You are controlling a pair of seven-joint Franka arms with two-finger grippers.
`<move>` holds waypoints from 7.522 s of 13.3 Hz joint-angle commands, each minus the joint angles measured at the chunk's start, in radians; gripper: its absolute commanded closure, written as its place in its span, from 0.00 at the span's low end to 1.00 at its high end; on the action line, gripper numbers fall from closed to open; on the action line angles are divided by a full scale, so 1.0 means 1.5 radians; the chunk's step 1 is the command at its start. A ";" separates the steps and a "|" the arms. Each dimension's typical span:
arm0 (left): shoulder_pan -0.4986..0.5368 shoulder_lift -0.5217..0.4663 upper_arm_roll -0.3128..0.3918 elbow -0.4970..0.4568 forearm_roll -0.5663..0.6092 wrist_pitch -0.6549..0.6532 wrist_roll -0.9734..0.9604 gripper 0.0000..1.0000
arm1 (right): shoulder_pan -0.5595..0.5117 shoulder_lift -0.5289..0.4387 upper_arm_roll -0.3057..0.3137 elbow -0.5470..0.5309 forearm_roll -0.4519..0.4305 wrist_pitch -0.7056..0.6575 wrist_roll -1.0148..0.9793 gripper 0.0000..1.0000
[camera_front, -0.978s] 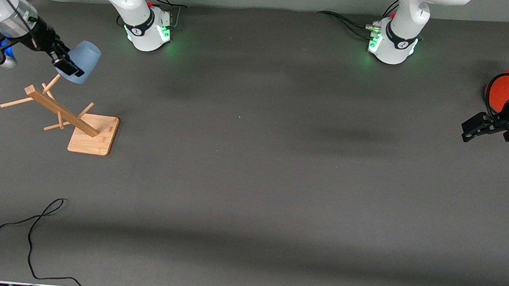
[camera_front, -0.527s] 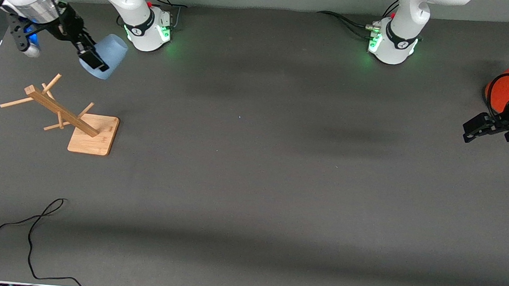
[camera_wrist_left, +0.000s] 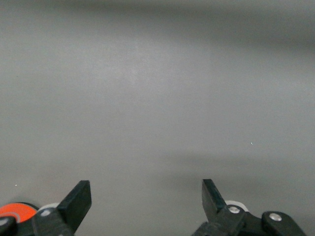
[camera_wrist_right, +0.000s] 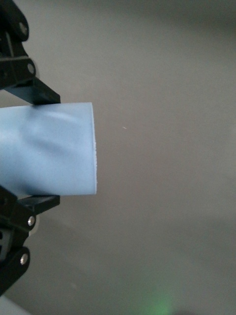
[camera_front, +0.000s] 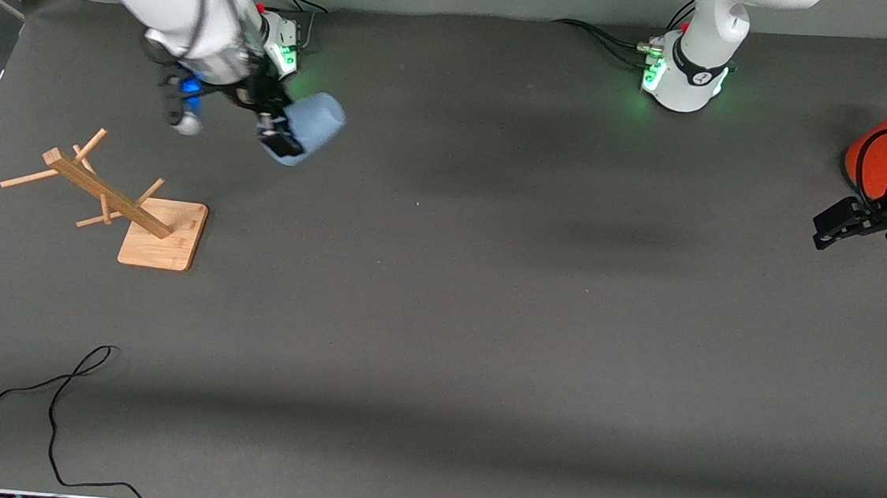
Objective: Rotate and upright cup with both arms
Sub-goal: 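Carry the blue cup to mid-table and lower it with the right gripper, then release the cup on its side and withdraw the right gripper, then reach the left gripper to the blue cup lying on its side, then grasp the cup's rim with the left gripper and tilt it upright, then set the blue cup upright on the table with the left gripper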
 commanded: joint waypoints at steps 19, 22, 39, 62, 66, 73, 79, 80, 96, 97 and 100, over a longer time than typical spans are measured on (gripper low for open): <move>0.003 0.020 -0.002 0.042 -0.044 -0.063 0.032 0.00 | 0.440 0.690 -0.058 0.379 -0.483 0.162 0.689 0.52; 0.003 0.022 -0.002 0.047 -0.044 -0.063 0.033 0.00 | 0.439 0.699 -0.059 0.379 -0.483 0.163 0.689 0.01; 0.004 0.019 0.000 0.072 -0.043 -0.127 0.035 0.00 | 0.356 0.424 -0.055 0.396 -0.238 -0.118 0.431 0.00; -0.258 0.506 -0.231 0.550 0.124 -0.167 -0.521 0.00 | -0.052 0.037 -0.376 0.143 -0.093 -0.085 -1.176 0.00; -0.329 0.587 -0.230 0.544 0.195 -0.111 -0.527 0.00 | -0.042 0.040 -0.375 0.133 -0.093 -0.033 -1.242 0.00; -0.394 0.708 -0.231 0.524 0.260 -0.080 -0.500 0.00 | -0.051 0.043 -0.371 0.142 -0.102 -0.031 -1.244 0.00; -0.390 0.704 -0.231 0.485 0.280 -0.119 -0.334 0.04 | -0.043 0.041 -0.371 0.139 -0.106 -0.033 -1.245 0.00; -0.390 0.703 -0.231 0.485 0.280 -0.131 -0.314 0.09 | -0.043 0.041 -0.371 0.138 -0.106 -0.033 -1.245 0.00; -0.250 0.501 -0.236 0.554 0.142 -0.303 -0.400 1.00 | -0.043 0.046 -0.373 0.141 -0.104 -0.044 -1.235 0.00; -0.237 0.475 -0.231 0.543 0.099 -0.281 -0.431 1.00 | -0.043 0.046 -0.373 0.141 -0.104 -0.045 -1.236 0.00; -0.210 0.385 -0.232 0.414 0.085 -0.148 -0.532 1.00 | -0.042 0.046 -0.371 0.140 -0.105 -0.045 -1.236 0.00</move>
